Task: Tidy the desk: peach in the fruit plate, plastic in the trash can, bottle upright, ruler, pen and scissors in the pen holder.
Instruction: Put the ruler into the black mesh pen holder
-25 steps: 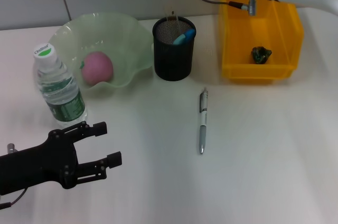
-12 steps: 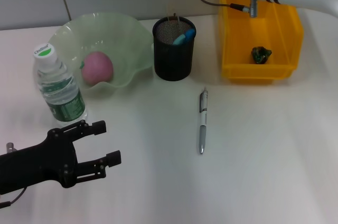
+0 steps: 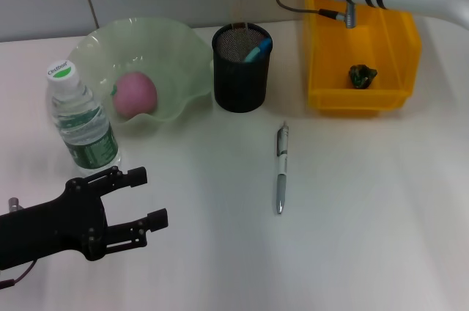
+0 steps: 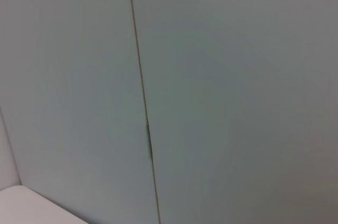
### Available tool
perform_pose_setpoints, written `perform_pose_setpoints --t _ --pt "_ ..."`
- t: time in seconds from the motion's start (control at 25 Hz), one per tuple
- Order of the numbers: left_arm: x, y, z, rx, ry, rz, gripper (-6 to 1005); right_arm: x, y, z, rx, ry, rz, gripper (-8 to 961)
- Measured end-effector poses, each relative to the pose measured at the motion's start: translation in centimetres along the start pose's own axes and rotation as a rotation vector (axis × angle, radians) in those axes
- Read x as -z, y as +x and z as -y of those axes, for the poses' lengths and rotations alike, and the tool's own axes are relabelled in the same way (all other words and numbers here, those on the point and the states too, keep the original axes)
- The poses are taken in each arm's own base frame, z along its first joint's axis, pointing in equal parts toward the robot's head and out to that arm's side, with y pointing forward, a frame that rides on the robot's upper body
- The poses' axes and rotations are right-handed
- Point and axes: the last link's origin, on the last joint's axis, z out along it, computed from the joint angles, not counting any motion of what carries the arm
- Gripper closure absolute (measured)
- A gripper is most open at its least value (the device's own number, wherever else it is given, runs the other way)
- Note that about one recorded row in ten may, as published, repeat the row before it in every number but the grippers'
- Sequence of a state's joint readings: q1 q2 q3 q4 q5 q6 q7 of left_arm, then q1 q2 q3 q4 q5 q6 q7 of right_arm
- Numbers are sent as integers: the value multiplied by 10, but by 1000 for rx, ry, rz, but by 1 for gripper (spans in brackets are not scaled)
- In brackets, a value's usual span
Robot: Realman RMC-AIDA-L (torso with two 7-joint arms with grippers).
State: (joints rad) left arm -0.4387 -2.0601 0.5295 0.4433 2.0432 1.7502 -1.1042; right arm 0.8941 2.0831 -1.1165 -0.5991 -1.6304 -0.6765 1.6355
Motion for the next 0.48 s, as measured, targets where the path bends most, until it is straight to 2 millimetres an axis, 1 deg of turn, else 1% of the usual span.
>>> perform_pose_setpoints --t 0.48 --pt "1 1 1 -7 4 2 156 2 5 1 3 -4 -14 519"
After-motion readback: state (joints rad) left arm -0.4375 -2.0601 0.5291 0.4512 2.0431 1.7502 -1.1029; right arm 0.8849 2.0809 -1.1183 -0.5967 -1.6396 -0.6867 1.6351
